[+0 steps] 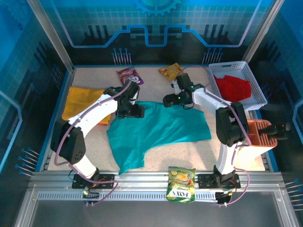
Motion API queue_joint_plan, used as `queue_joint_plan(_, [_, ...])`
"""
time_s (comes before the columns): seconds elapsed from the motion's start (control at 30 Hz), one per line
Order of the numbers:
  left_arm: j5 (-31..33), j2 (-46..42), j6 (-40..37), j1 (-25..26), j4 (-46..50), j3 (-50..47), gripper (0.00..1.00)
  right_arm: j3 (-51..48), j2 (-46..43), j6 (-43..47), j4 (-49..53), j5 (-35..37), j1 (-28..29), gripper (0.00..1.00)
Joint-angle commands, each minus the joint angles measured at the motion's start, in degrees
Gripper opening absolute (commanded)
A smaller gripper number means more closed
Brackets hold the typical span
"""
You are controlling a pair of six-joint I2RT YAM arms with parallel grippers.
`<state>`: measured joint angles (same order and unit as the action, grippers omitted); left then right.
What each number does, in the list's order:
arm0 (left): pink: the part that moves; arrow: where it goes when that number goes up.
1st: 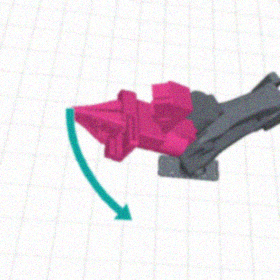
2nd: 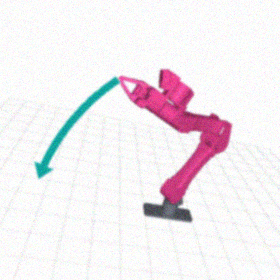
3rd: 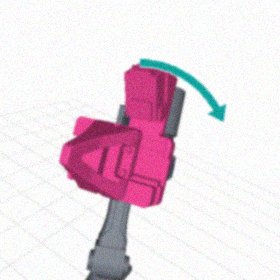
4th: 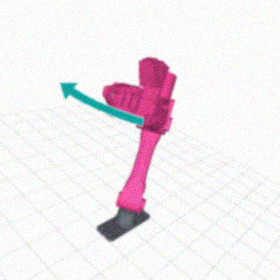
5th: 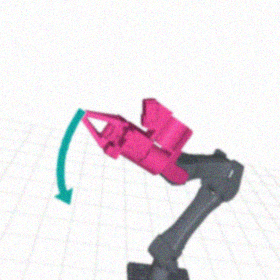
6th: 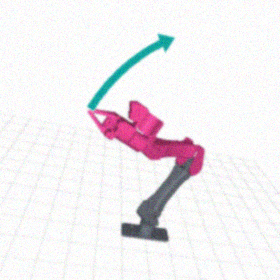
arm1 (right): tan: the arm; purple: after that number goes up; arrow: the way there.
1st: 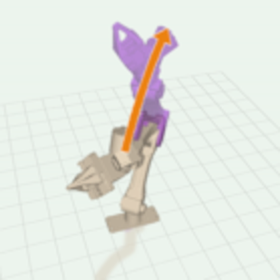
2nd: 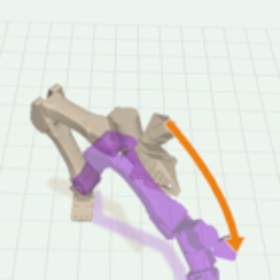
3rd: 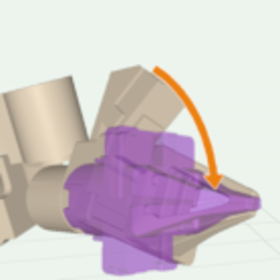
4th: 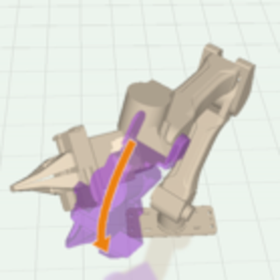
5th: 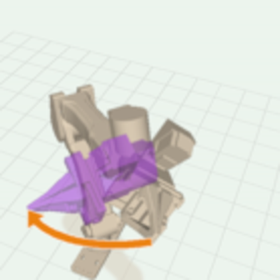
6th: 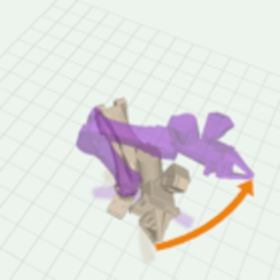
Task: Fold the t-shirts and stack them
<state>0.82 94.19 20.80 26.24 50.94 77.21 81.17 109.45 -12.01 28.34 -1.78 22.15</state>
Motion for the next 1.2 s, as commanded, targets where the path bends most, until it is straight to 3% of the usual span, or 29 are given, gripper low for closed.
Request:
queue_joint_plan(0.0, [-2.9,0.1,-1.1,-1.4,-0.5,-0.2,0.73,4.3,4.6,8.4,2.1,-3.7,3.8,0.98])
queue_joint_plan(0.23, [-3.5,-5.9,1.0,-2.0,-1.5,-6.8,0.74,14.3,14.7,10.9,6.9,-2.7,7.0,0.78])
queue_joint_plan(0.33, [-3.6,-8.3,1.6,-2.7,-2.3,-9.9,0.74,15.2,16.0,11.4,7.1,-2.7,7.6,0.56])
queue_joint_plan(0.43, [-4.2,-9.3,1.8,-4.0,-2.8,-11.8,0.73,14.9,15.1,10.8,6.6,-1.1,8.0,0.22])
queue_joint_plan(0.5, [-4.2,-9.6,1.9,-4.6,-2.9,-12.5,0.73,13.8,13.2,10.6,5.8,1.7,8.5,0.05])
queue_joint_plan(0.53, [-4.2,-9.7,1.9,-4.8,-3.1,-12.6,0.73,12.6,11.6,10.5,4.8,4.0,9.0,0.01])
queue_joint_plan(0.63, [-4.2,-10.2,2.1,-5.6,-3.8,-12.8,0.73,5.7,4.5,11.3,-1.3,15.5,12.1,0.0])
queue_joint_plan(0.77, [-2.6,-10.8,2.6,-6.5,-4.1,-12.4,0.72,-7.2,-5.4,15.6,-11.3,34.9,21.5,0.0])
queue_joint_plan(0.87, [-2.7,-10.8,2.6,-7.3,-5.1,-12.4,0.72,-14.2,-10.1,14.2,-13.1,43.4,28.5,0.0])
queue_joint_plan(1.0, [-4.7,-8.7,3.1,-8.6,-7.6,-12.4,0.72,-21.2,-14.3,7.4,-9.8,50.9,37.7,0.02])
queue_joint_plan(1.1, [-6.0,-5.6,3.5,-8.8,-9.6,-11.4,0.72,-24.8,-15.5,2.3,-7.7,46.1,42.1,0.17])
queue_joint_plan(1.17, [-7.5,-2.9,4.2,-8.7,-10.8,-10.1,0.72,-25.9,-14.4,-2.4,-5.2,43.9,43.3,0.22])
